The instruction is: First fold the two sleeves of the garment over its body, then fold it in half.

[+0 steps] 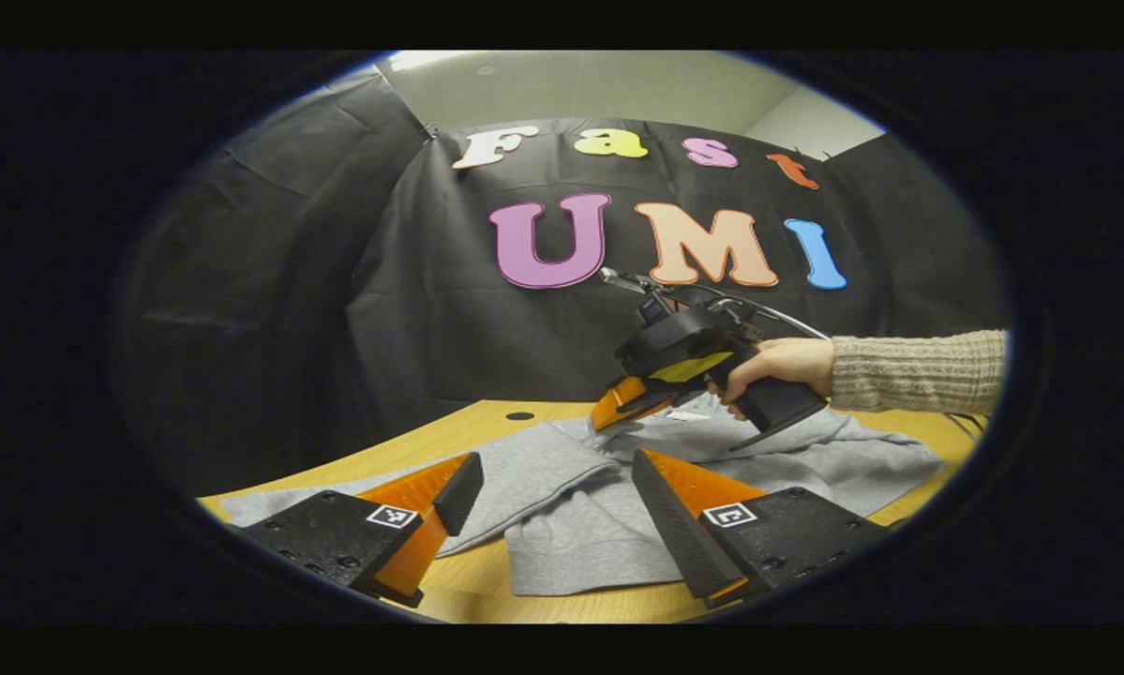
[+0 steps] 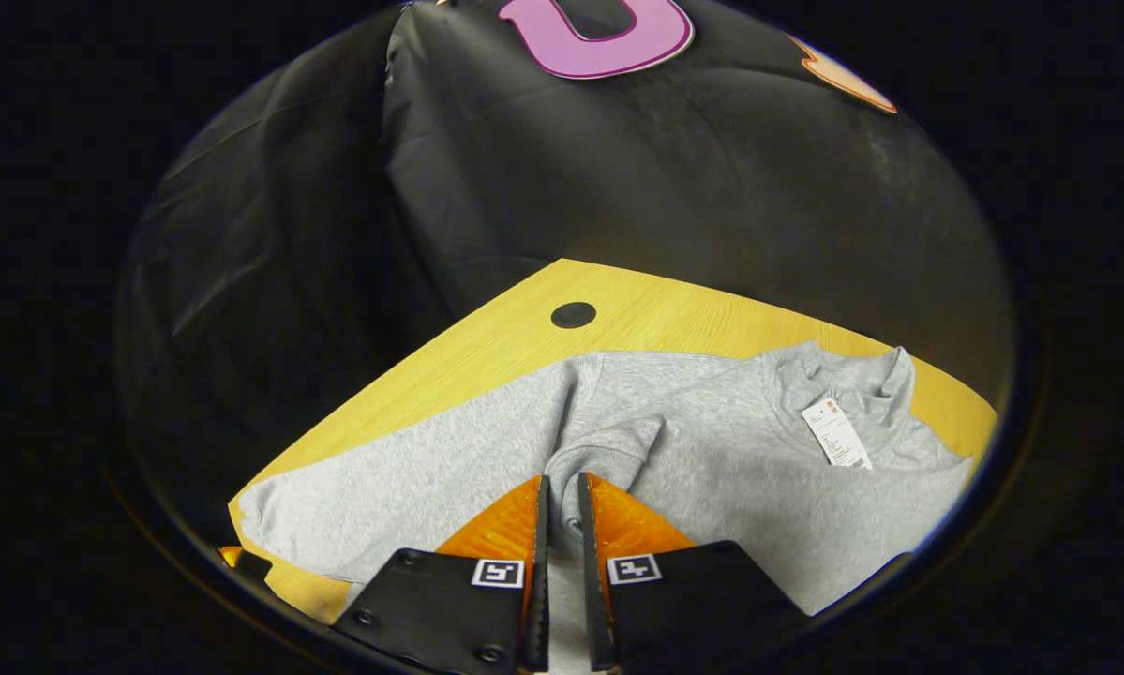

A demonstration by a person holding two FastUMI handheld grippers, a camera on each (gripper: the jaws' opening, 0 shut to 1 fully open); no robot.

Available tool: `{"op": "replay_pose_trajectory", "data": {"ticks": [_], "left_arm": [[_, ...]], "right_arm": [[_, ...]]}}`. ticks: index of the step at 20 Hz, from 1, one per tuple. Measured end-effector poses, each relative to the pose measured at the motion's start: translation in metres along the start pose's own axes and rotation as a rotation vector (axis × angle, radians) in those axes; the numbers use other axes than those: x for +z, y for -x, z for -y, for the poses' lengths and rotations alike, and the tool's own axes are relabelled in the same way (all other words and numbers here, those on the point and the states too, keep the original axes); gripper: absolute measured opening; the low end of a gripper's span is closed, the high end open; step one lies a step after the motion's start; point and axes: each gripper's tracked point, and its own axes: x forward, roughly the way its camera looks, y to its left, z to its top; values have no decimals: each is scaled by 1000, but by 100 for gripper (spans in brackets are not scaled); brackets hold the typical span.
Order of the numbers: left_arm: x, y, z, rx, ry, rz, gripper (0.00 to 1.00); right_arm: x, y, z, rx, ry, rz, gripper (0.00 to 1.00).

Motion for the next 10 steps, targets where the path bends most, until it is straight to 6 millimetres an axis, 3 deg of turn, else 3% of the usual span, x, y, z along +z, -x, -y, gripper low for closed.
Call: {"op": "replay_pose_trajectory", "data": {"ticks": [2, 4, 5, 10], "left_arm": [[0, 0, 0, 0, 0, 0, 95], [0, 0, 0, 0, 0, 0, 95], [0, 0, 0, 0, 0, 0, 95], [0, 0, 0, 0, 0, -1, 95]], "right_arm": [[9, 6, -16, 47, -8, 38, 24], [17, 13, -24, 52, 35, 66, 65], [19, 17, -26, 54, 77, 79, 100], [30, 70, -30, -14, 233, 175, 94]]}}
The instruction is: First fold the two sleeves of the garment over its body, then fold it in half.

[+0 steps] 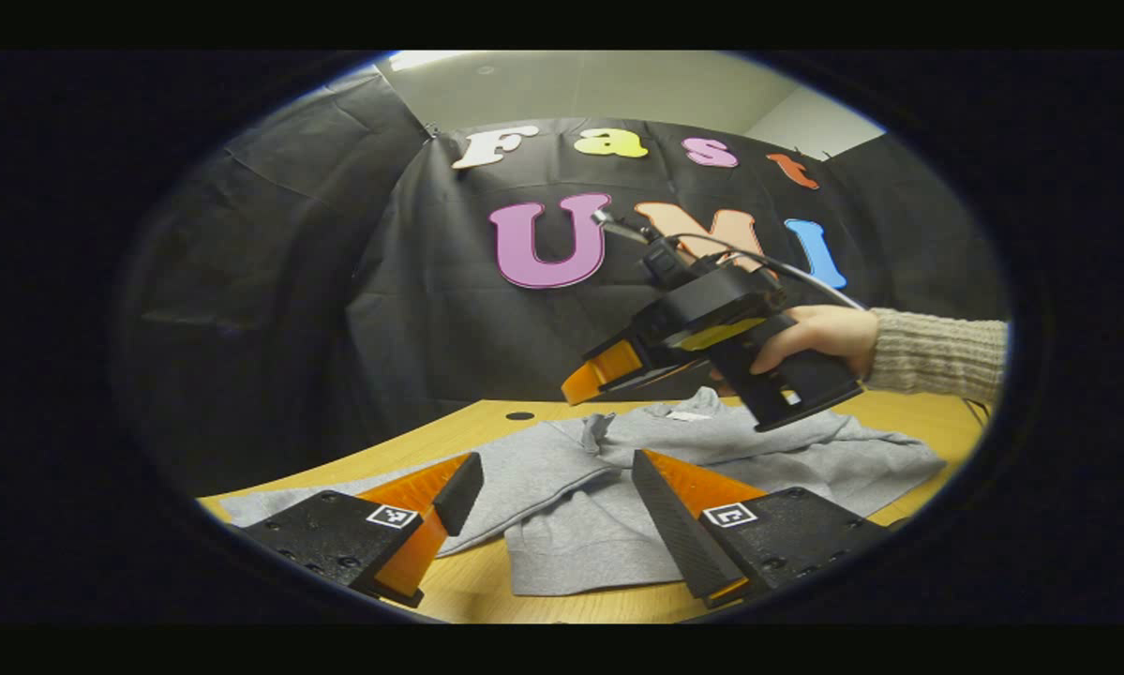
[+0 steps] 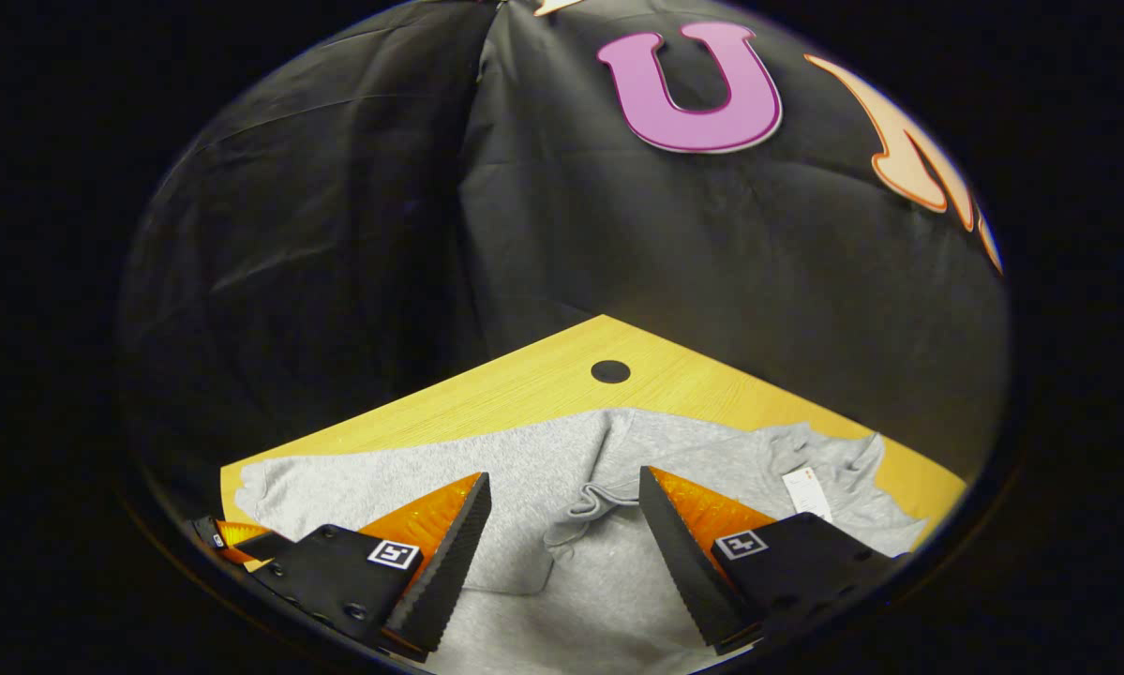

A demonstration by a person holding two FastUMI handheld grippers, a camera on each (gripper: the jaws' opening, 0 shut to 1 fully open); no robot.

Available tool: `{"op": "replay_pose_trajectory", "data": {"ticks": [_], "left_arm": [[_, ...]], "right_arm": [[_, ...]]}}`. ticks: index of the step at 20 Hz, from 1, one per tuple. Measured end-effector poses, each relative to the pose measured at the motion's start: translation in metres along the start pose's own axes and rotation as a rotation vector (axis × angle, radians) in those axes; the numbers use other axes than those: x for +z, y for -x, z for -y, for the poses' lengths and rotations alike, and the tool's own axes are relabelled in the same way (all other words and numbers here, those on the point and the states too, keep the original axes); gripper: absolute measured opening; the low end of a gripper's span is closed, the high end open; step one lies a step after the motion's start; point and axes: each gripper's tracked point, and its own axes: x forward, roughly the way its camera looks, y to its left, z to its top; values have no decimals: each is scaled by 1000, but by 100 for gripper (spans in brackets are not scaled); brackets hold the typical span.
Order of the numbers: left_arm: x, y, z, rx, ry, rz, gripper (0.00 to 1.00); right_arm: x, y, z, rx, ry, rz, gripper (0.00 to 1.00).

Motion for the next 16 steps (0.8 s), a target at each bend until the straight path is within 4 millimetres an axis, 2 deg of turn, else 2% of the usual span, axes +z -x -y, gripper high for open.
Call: {"op": "replay_pose_trajectory", "data": {"ticks": [1, 4, 7, 9, 11, 13, 16], "left_arm": [[0, 0, 0, 0, 0, 0, 94], [0, 0, 1, -10, 1, 1, 94], [1, 0, 0, -18, -5, 1, 94], [-3, -1, -2, -12, -28, -18, 94], [-12, -4, -8, -5, -52, -64, 94], [-16, -4, -23, -5, -53, -114, 94], [-30, 5, -59, 33, -32, -203, 94]], "right_arm": [[4, 15, 1, -6, -8, 19, 98], [9, 66, 17, -35, -43, 93, 97], [7, 126, 46, -119, -50, 178, 99], [-7, 158, 64, -172, -57, 226, 99], [-26, 183, 81, -225, -68, 252, 99], [-46, 210, 98, -278, -77, 279, 99], [-81, 241, 116, -327, -144, 294, 99]]}}
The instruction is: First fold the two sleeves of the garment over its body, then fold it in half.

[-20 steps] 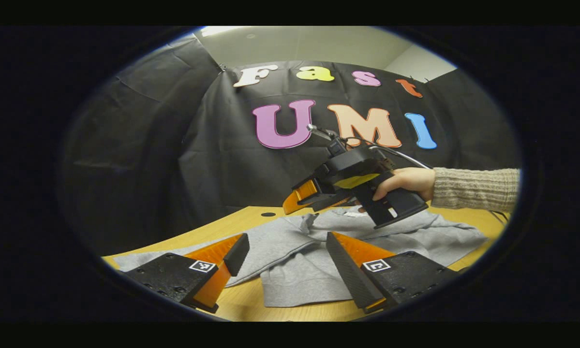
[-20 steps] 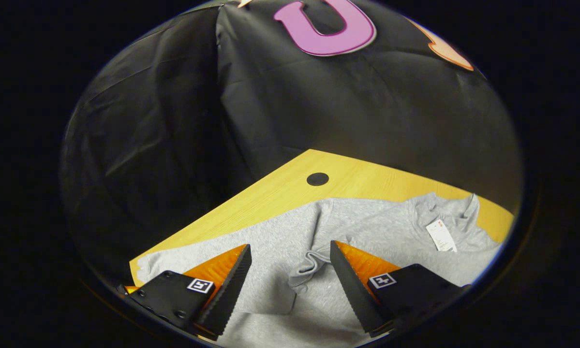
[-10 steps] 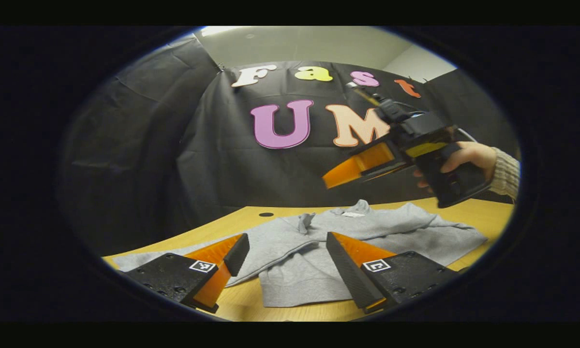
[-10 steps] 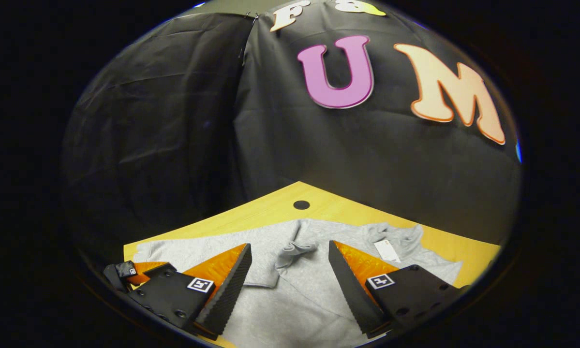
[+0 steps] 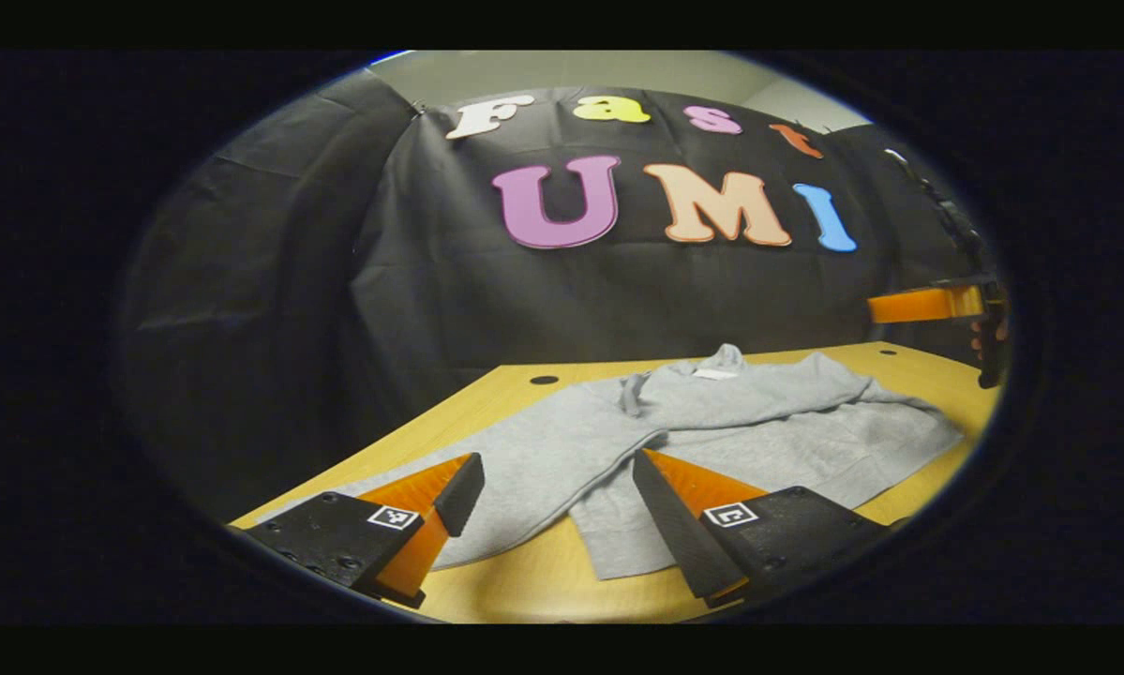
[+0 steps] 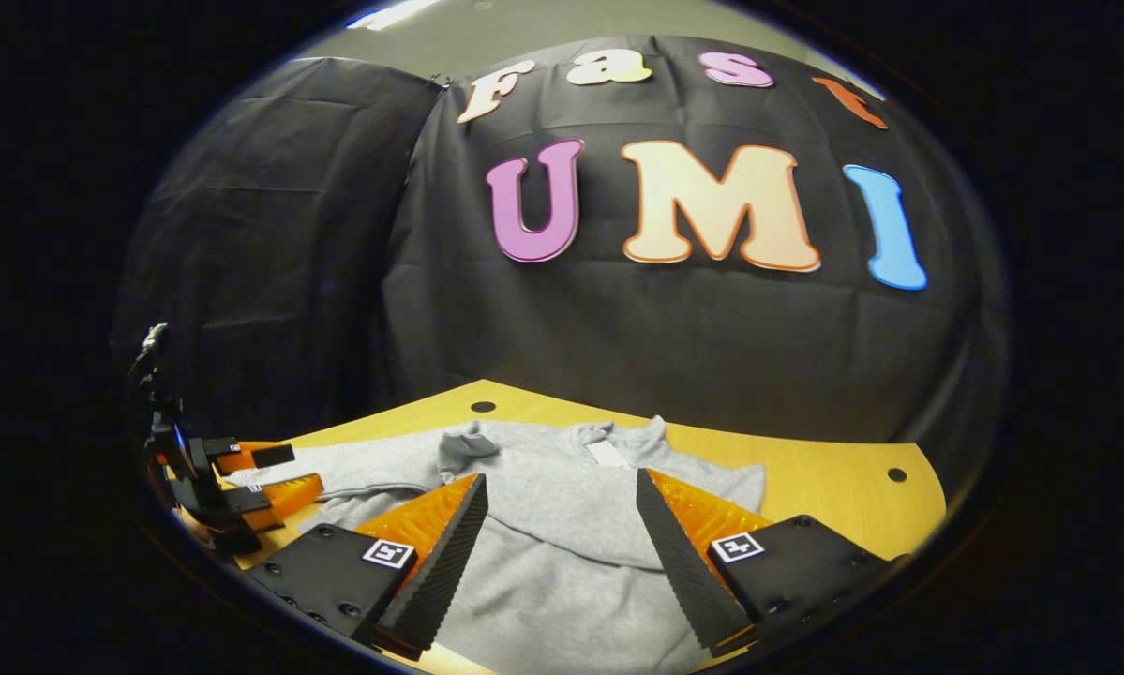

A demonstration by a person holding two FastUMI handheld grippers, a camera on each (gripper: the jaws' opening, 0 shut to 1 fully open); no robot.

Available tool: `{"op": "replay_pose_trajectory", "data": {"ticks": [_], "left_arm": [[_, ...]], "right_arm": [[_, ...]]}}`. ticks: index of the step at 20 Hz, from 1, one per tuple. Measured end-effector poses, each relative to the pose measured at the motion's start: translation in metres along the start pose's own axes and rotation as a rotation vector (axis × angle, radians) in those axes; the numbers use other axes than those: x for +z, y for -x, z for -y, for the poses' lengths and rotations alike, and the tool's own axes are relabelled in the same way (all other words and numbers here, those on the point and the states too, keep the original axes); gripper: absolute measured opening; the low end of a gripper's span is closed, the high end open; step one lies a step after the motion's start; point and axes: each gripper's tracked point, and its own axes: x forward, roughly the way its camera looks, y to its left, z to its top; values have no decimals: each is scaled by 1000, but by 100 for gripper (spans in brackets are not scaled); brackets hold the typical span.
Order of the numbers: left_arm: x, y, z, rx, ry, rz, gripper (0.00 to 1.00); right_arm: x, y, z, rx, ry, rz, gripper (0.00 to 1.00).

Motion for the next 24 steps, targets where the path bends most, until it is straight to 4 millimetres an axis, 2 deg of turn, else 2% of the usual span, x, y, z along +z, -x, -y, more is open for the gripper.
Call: {"op": "replay_pose_trajectory", "data": {"ticks": [6, 9, 10, 12, 14, 20, 24], "left_arm": [[-9, 20, -77, 50, 132, -114, 94], [-30, 33, -124, 116, 96, -198, 94], [-37, 36, -130, 126, 84, -227, 95], [-53, 49, -136, 120, 72, -298, 95], [-64, 55, -141, 128, 74, -335, 94], [-93, 64, -147, 139, 107, -430, 95], [-94, 66, -144, 132, 91, -423, 97]], "right_arm": [[-38, 46, 53, -112, -122, 13, 99], [-43, 78, 81, -184, -143, 59, 98], [-44, 83, 85, -200, -149, 71, 97], [-50, 94, 91, -224, -167, 87, 97], [-52, 103, 95, -247, -167, 104, 98], [-56, 106, 108, -291, -124, 131, 98], [-56, 107, 115, -309, -116, 145, 98]]}}
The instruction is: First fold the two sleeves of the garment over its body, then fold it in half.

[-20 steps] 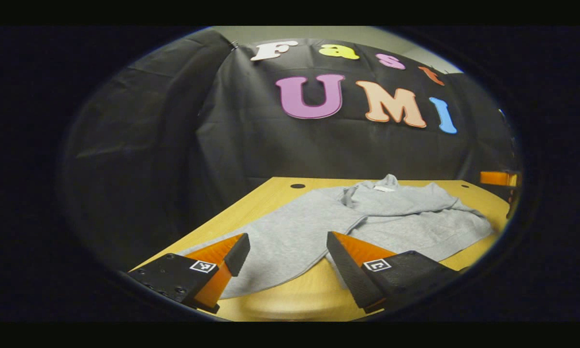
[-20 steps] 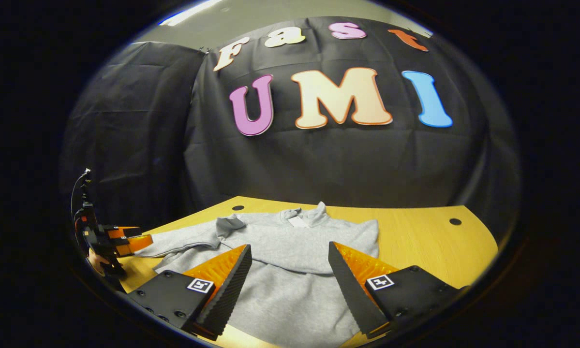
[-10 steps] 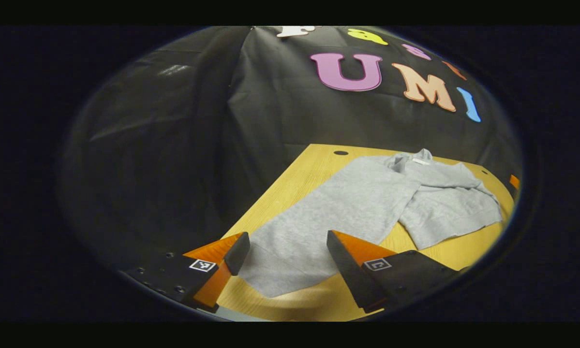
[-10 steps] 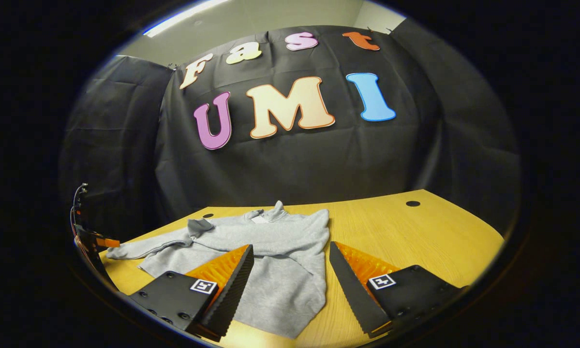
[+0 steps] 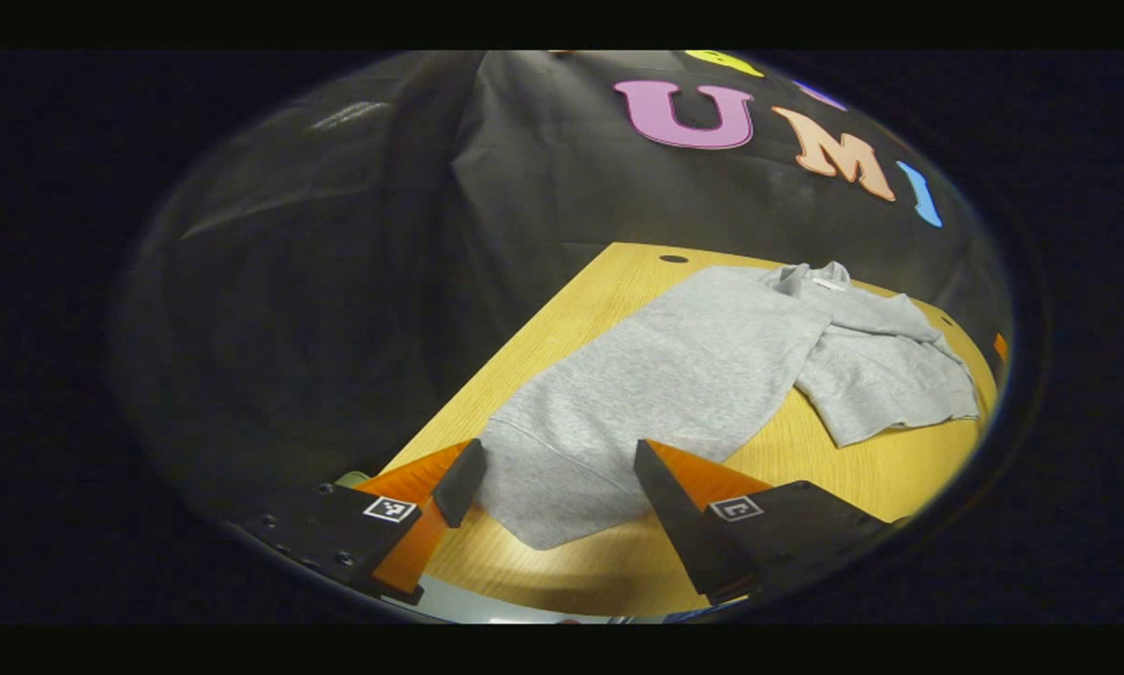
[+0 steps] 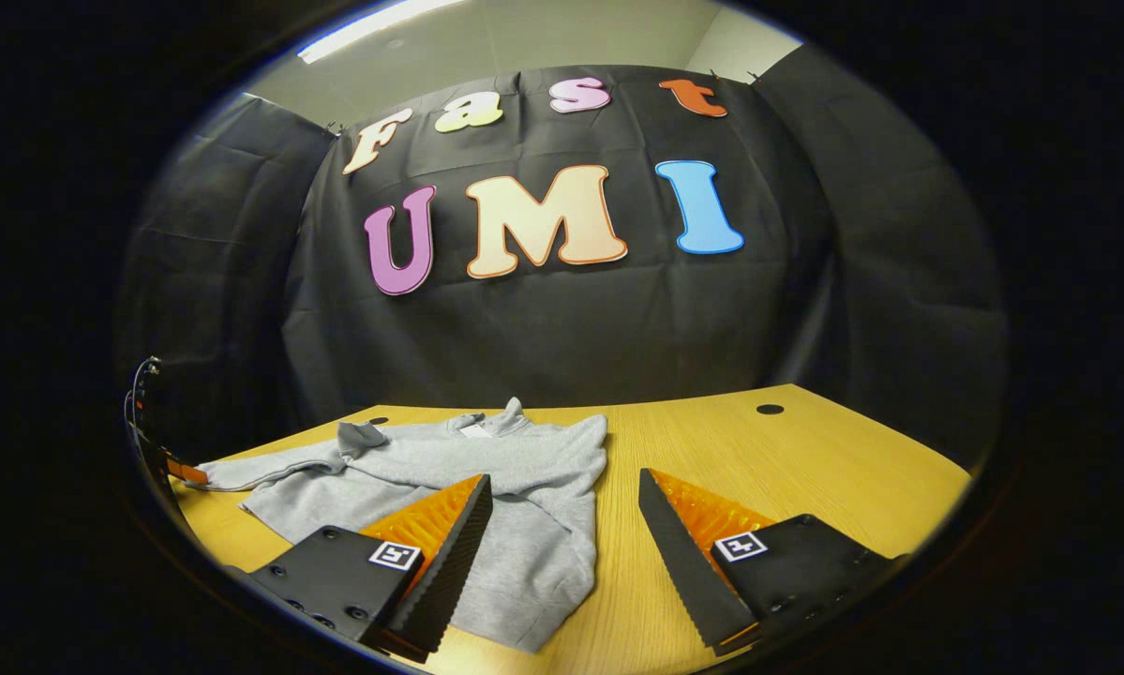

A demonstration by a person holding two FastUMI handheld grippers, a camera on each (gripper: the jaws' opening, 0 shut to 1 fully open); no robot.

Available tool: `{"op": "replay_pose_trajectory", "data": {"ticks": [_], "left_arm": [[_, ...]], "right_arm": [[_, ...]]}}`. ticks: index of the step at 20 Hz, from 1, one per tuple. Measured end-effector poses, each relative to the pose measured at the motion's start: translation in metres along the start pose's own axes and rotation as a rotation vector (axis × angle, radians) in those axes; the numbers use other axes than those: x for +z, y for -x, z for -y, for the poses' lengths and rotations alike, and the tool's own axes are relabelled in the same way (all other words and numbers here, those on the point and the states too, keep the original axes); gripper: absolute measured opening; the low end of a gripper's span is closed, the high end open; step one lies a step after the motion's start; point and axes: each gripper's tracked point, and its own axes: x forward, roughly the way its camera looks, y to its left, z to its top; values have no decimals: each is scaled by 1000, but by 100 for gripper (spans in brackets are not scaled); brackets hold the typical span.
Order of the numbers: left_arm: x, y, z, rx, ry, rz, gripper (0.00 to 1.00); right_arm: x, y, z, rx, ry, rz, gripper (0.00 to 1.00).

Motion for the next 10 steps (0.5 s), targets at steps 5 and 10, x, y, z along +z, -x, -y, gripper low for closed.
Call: {"op": "replay_pose_trajectory", "data": {"ticks": [5, 10], "left_arm": [[3, 2, 1, -6, -3, 25, 95], [4, -2, 14, 0, -15, 52, 52]], "right_arm": [[-10, -4, 6, -4, -24, -24, 97], [-12, -4, 12, -16, 13, -19, 98]]}}
